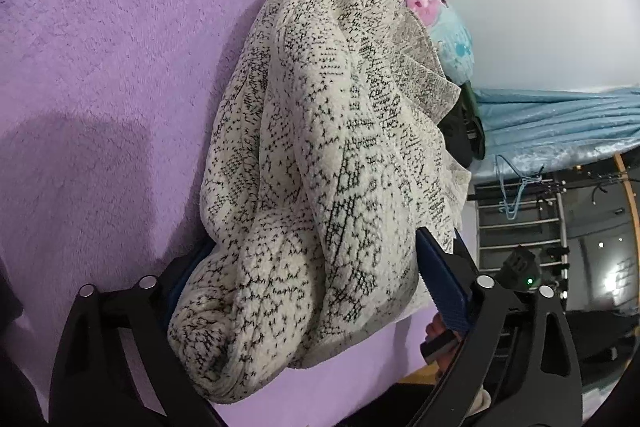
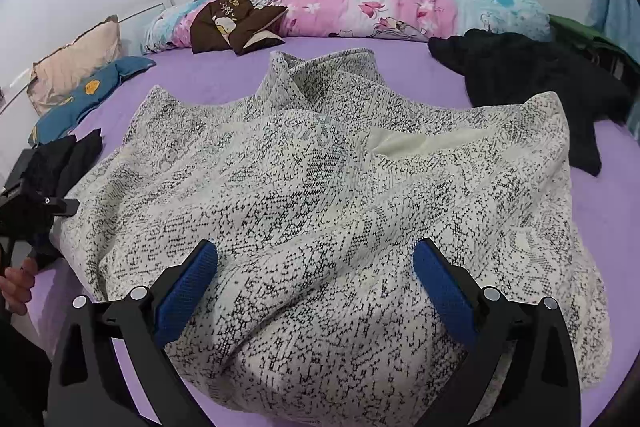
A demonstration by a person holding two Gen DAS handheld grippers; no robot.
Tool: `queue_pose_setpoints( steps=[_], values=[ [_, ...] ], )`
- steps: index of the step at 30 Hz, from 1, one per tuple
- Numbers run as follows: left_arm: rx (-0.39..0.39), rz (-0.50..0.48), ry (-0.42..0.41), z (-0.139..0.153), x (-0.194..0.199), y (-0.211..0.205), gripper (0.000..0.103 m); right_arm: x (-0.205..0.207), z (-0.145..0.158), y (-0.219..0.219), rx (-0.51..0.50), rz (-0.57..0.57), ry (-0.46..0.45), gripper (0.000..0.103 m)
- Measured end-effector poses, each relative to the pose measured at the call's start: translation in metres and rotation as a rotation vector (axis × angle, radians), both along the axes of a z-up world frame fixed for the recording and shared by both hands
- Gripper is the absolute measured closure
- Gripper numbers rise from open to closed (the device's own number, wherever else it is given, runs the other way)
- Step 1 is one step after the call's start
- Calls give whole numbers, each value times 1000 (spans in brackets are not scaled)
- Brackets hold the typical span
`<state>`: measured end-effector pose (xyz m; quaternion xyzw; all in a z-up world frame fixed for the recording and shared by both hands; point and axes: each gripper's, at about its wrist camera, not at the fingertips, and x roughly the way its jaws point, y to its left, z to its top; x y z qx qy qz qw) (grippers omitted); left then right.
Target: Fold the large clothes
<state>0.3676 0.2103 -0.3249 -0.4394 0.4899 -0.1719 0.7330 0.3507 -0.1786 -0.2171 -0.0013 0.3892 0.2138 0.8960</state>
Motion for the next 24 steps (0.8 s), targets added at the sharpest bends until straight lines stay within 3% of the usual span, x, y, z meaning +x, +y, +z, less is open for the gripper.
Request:
queue_pose_setpoints(
  steps=[10, 14, 19, 24],
  values=[
    [17, 29, -7, 5, -5, -4, 27, -1, -5, 1, -7, 4, -4, 6],
    [99, 30, -28, 21, -8, -11, 35, -1, -8, 2, -13, 0, 6, 6],
    [143, 50, -41, 33, -11, -17, 50, 1, -11, 2, -17, 4, 10, 6],
    [195, 51, -87, 57, -17, -25, 54, 2, -12, 2, -21, 7, 19, 6]
  ],
)
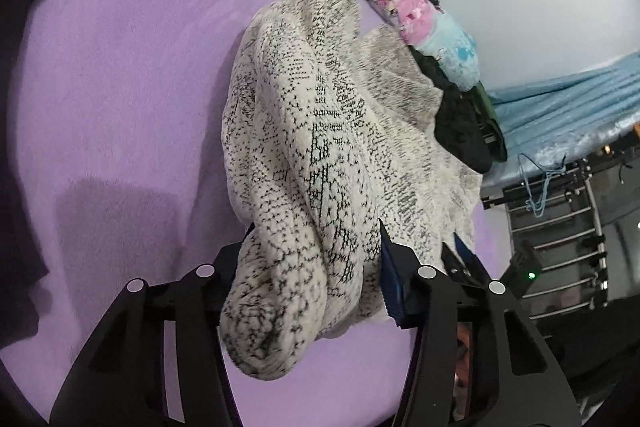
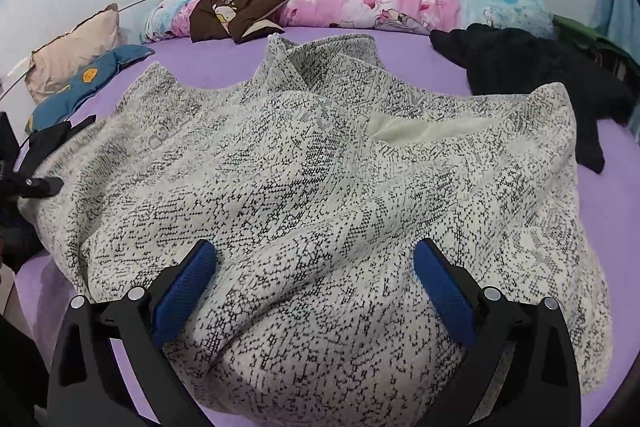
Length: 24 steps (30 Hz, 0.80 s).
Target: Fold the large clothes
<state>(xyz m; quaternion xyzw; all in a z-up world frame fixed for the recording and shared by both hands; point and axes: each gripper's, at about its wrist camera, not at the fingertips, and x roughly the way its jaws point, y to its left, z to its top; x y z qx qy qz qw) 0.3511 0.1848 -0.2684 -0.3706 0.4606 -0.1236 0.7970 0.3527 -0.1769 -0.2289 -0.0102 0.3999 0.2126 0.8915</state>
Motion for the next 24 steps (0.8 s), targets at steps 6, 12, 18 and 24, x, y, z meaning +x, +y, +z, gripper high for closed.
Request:
queue_pose_setpoints(
  steps=[6, 12, 18, 24],
  values=[
    [65, 15, -40, 23, -4, -15, 60, 5, 1, -3, 7, 3, 12, 6],
    [205, -35, -127, 64, -3, -53, 65, 7, 2, -8, 28, 15, 24, 6],
    [354, -93, -178, 93, 1, -106, 68, 9, 5, -17, 77, 44, 48, 6],
    [543, -129, -203, 96, -1, -150, 68, 26, 23, -68, 435, -19, 246, 6]
  ],
)
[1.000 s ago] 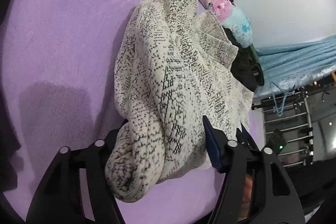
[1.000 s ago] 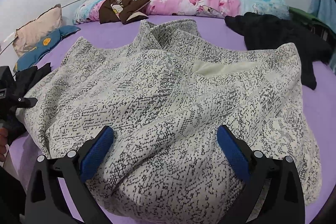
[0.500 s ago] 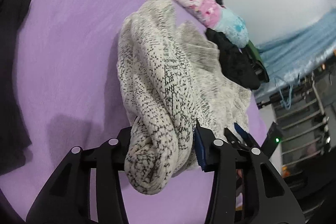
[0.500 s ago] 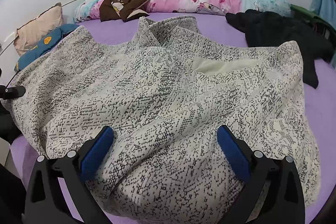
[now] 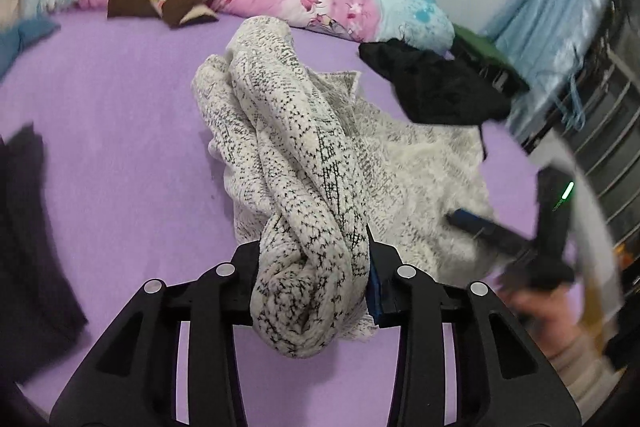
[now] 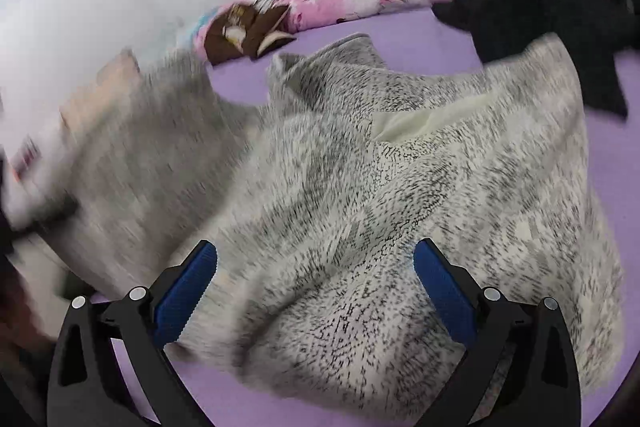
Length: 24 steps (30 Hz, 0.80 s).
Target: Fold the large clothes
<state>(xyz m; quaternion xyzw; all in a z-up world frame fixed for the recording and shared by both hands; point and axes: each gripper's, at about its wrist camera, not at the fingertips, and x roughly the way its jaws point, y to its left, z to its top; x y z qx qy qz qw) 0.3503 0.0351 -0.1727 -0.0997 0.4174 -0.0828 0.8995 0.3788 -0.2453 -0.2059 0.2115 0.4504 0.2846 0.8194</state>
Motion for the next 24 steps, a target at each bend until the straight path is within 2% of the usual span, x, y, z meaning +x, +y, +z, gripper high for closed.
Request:
queue_pose_setpoints(
  steps=[2, 4, 6, 7, 11, 15, 18, 20, 21, 24],
  values=[
    [47, -17, -15, -3, -2, -11, 68, 4, 1, -16, 110, -5, 136, 6],
    [94, -30, -32, -8, -6, -21, 68, 8, 6, -27, 156, -7, 262, 6],
    [155, -52, -57, -12, -8, -33, 68, 10, 17, -28, 174, -11, 312, 6],
    [181, -62, -68, -13, -9, -37, 68, 17, 32, -19, 156, 18, 338, 6],
    [279, -117, -100, -20, -15, -58, 67, 45, 82, 45, -32, 167, 409, 6],
    [302, -136, -109, -21, -16, -64, 67, 77, 122, 138, -188, 266, 510, 6],
    [318, -149, -118, -21, -17, -67, 67, 96, 141, 201, -359, 301, 513, 6],
    [328, -155, -126, -22, -18, -69, 67, 103, 141, 230, -483, 303, 514, 6],
    [333, -156, -131, -22, -20, -69, 67, 107, 135, 244, -591, 284, 537, 6],
    [368, -168, -147, -25, -24, -76, 67, 112, 121, 264, -712, 236, 595, 6]
  ],
)
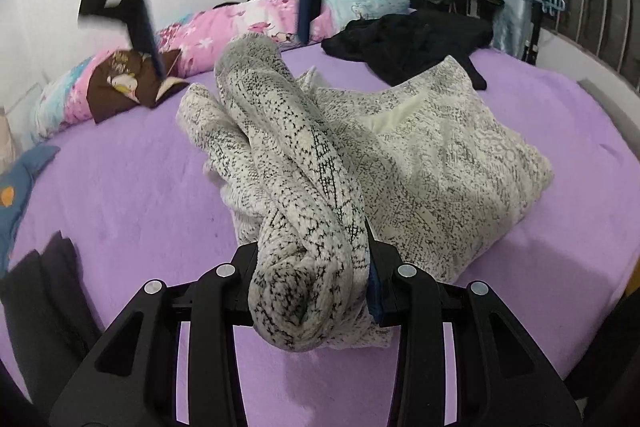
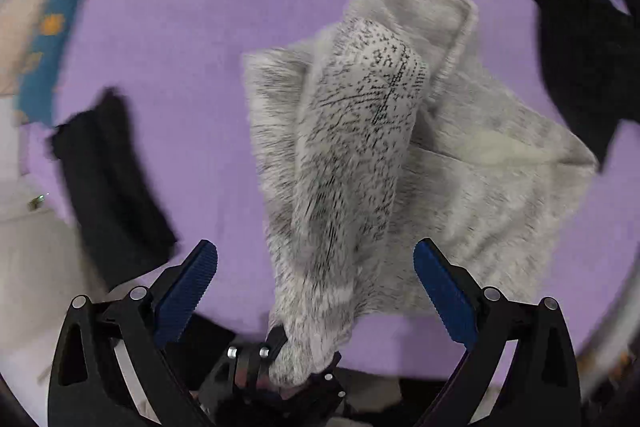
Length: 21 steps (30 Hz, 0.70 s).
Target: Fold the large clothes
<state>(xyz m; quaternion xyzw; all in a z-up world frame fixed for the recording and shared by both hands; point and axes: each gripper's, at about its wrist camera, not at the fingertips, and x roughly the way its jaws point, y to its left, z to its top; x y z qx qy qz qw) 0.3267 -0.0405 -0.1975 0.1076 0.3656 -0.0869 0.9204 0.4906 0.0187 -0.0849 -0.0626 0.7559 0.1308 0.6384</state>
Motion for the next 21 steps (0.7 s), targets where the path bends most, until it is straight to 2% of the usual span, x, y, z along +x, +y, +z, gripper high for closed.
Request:
queue_pose_setpoints(
  steps=[6, 12, 17, 18, 20, 21],
  values=[
    [29, -17, -3, 1, 0, -8, 67, -9, -21, 27, -130, 33, 19, 6],
    [53, -26, -11, 0, -3, -13, 67, -16, -34, 47, -244, 79, 1, 6],
    [65, -29, -13, 0, -2, -15, 67, -19, -64, 53, -325, 126, 9, 8],
    [67, -29, -13, 0, -2, -16, 67, -19, -69, 54, -332, 140, 14, 13],
    [73, -27, -14, 0, -2, -16, 67, -20, -74, 54, -349, 151, 17, 41],
    [79, -27, -16, 0, -2, -17, 67, -21, -74, 53, -335, 151, 19, 44]
  ],
)
